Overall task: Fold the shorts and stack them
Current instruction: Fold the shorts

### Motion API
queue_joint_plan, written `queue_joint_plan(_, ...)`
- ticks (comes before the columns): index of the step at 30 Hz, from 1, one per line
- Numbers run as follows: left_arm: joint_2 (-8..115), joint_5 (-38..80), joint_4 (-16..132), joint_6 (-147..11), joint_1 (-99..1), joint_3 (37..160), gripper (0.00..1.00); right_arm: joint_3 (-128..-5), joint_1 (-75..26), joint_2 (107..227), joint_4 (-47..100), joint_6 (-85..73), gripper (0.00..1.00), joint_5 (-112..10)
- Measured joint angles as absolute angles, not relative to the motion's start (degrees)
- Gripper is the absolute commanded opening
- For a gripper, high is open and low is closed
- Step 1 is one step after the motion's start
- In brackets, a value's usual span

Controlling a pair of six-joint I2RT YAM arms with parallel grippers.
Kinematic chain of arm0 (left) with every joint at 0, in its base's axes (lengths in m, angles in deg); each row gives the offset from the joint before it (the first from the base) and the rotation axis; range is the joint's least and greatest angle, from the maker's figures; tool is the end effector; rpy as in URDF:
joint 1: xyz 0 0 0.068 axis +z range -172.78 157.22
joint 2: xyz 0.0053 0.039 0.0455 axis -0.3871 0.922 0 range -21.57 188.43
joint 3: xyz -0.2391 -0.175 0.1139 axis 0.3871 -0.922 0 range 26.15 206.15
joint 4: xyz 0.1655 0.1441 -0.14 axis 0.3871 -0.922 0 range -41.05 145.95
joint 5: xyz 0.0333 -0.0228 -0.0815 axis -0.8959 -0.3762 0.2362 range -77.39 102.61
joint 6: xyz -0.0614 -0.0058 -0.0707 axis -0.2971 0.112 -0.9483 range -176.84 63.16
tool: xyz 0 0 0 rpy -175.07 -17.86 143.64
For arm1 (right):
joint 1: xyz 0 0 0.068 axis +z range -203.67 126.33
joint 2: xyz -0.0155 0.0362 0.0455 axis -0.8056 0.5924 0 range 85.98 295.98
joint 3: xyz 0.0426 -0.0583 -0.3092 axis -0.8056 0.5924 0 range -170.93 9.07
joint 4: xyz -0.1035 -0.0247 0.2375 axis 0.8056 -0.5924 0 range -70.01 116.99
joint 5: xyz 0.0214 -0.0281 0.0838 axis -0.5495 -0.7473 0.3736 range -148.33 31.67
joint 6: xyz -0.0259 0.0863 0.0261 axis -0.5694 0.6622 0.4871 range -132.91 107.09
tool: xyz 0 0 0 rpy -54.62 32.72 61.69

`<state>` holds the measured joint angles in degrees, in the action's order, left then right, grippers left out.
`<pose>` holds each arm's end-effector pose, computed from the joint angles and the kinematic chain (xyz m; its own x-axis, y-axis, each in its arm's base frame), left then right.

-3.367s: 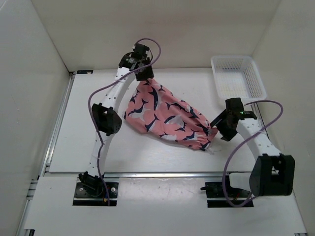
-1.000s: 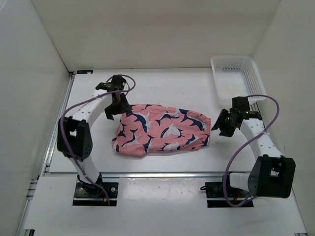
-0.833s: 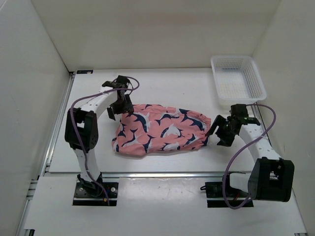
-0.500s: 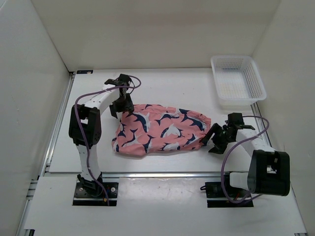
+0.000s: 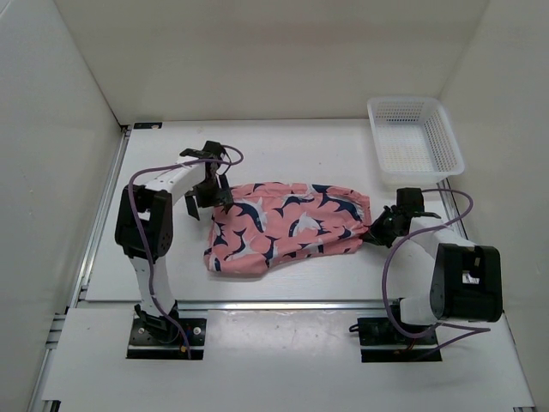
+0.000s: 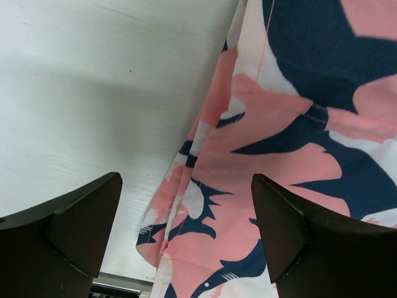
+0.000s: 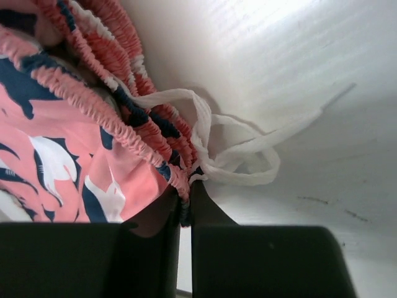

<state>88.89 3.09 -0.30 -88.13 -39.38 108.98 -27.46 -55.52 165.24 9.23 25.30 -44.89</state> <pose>0.3767 -0.0978 0.1874 -0.9518 -0.2506 -0.1766 -0.2684 0.9595 0.0851 0.2595 0.0112 0.1607 -0.7348 0.6257 -0.2620 0.4728 0.7494 0.4636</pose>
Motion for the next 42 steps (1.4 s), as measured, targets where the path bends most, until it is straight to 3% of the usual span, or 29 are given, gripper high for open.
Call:
queue_joint_plan(8, 91.1, 5.1, 2.3, -88.8, -39.2, 111.3, 0.74, -29.1, -55.5, 167.5, 8.8, 23.6, 0.01, -47.0)
queue_joint_plan(11, 93.1, 5.7, 3.0, -88.8, -39.2, 114.3, 0.6, -29.1, -55.5, 167.5, 8.7, 23.1, 0.01, -47.3)
queue_joint_plan(15, 96.7, 6.0, 4.0, -88.7, -39.2, 118.0, 0.27, -29.4, -55.5, 167.5, 8.4, 22.7, 0.01, -47.6)
queue_joint_plan(18, 98.4, 6.1, 4.1, -88.3, -39.2, 119.0, 0.1, -29.7, -55.5, 167.6, 7.7, 22.5, 0.01, -48.1)
queue_joint_plan(35, 97.6, 5.6, 2.3, -89.6, -31.8, 125.2, 0.1, -31.2, -55.5, 168.5, 6.0, 21.2, 0.01, -49.4)
queue_joint_plan(37, 98.7, 5.6, 1.8, -89.3, -31.9, 127.6, 0.18, -31.7, -55.5, 169.1, 5.9, 21.1, 0.02, -49.3)
queue_joint_plan(38, 99.5, 5.6, 1.7, -89.0, -32.1, 128.7, 0.21, -31.9, -55.5, 169.3, 5.9, 21.1, 0.07, -49.3)
queue_joint_plan(40, 101.0, 5.7, 1.5, -88.3, -32.5, 130.4, 0.28, -32.2, -55.5, 169.6, 5.7, 21.2, 0.32, -49.4)
queue_joint_plan(42, 101.9, 5.7, 0.9, -87.4, -33.1, 130.9, 0.59, -32.5, -55.5, 169.7, 5.2, 20.7, 0.53, -49.8)
